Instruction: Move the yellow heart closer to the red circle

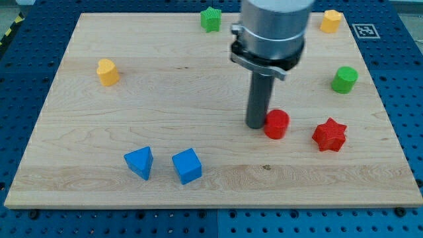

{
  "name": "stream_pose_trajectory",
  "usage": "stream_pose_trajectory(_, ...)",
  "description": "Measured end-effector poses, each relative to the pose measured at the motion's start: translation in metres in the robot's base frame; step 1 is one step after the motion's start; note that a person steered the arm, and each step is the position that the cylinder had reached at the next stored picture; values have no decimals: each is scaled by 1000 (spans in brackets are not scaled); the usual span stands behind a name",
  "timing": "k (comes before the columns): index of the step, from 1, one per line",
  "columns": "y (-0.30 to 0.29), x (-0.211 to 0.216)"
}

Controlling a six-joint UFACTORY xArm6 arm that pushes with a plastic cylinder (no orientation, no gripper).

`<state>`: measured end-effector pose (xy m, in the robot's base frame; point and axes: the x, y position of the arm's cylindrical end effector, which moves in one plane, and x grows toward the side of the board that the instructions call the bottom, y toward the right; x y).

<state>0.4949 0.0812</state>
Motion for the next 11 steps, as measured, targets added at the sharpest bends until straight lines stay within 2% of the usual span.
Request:
stream_pose_trajectory(1,26,11)
stream_pose_trajectory(3,26,10)
stream_pose_trajectory(4,-13,-31)
stream_pose_trajectory(6,-161,-133)
stream_pose_trajectory(7,-254,-174)
stream_pose_trajectory(8,-355,-159)
stream_pose_trajectory(9,-375,-147)
stream_pose_trajectory(11,-325,-136)
